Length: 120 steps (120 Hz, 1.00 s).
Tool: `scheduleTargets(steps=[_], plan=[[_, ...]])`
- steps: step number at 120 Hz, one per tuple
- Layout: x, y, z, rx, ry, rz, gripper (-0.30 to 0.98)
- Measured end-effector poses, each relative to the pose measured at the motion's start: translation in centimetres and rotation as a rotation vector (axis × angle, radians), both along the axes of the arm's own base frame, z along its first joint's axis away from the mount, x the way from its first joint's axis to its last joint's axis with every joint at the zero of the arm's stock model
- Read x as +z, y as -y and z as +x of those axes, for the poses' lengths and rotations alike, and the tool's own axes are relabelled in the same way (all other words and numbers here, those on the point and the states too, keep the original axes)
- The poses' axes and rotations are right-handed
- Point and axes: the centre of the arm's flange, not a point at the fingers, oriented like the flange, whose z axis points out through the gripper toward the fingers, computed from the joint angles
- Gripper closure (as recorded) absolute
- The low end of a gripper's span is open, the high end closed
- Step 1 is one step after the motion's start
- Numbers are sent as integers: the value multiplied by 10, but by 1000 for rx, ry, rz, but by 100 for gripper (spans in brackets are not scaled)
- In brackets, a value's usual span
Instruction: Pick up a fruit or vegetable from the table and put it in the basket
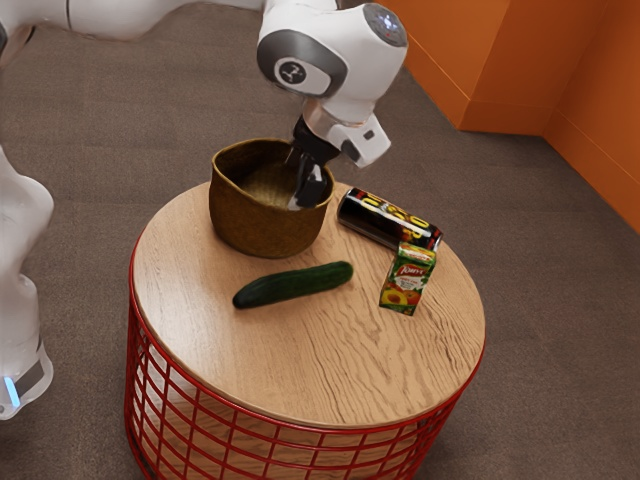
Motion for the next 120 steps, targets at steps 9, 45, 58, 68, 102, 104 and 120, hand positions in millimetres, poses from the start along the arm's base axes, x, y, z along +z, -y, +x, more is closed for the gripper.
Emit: scheduleTargets(steps=[9,45,58,68,102,104,120], plan=[[14,5,5,-9,65,-11,0],[-3,40,11,81,151,-122,0],[-16,41,13,152,149,-144,0],[-23,42,13,198,149,-155,0],[-38,41,17,320,153,-168,0],[-40,41,17,326,151,-168,0],[-55,38,18,374,129,-166,0]])
